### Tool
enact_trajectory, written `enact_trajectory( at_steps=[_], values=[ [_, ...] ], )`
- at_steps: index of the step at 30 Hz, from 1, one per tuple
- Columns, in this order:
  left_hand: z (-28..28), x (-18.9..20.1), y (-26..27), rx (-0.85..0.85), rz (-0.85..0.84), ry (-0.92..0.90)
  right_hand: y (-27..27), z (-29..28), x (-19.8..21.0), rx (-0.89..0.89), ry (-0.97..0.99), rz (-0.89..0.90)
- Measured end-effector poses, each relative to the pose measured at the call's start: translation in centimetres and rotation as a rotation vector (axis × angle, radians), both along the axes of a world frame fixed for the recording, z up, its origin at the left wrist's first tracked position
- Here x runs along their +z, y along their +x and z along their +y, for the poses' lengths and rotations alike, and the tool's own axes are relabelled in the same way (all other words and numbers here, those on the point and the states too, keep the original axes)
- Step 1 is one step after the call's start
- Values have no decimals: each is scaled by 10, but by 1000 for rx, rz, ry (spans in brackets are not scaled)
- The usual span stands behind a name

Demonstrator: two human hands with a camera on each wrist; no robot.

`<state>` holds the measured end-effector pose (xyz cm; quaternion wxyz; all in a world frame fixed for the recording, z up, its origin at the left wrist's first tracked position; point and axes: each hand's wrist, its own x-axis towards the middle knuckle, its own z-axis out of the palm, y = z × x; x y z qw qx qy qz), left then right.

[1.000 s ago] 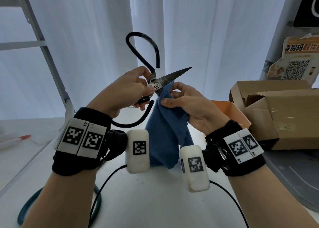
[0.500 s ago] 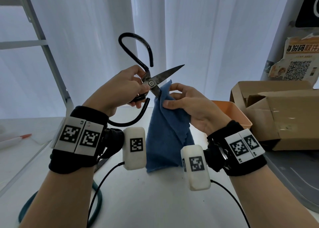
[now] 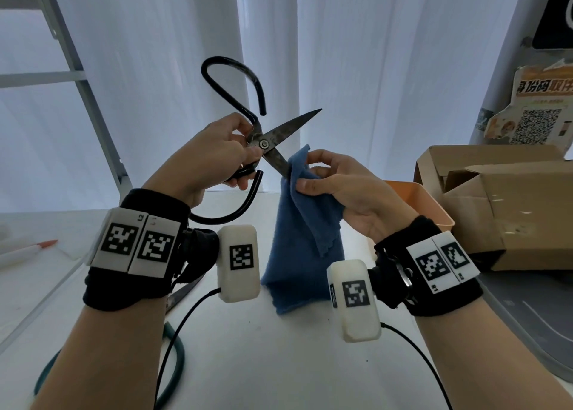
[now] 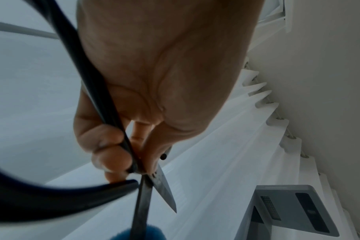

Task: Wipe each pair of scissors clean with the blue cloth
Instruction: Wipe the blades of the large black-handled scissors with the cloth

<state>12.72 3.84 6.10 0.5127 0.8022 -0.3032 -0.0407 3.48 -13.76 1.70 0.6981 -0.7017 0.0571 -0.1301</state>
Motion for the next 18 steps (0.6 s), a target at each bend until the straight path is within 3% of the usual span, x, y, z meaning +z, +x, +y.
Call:
enact_trajectory(
  at_steps=[14,18],
  values=[
    [12,2,5,15,15,-21,0,-9,0,70,-146,61],
    [12,4,4,30,8,-37,-3,-12,0,-12,-217,69]
  ],
)
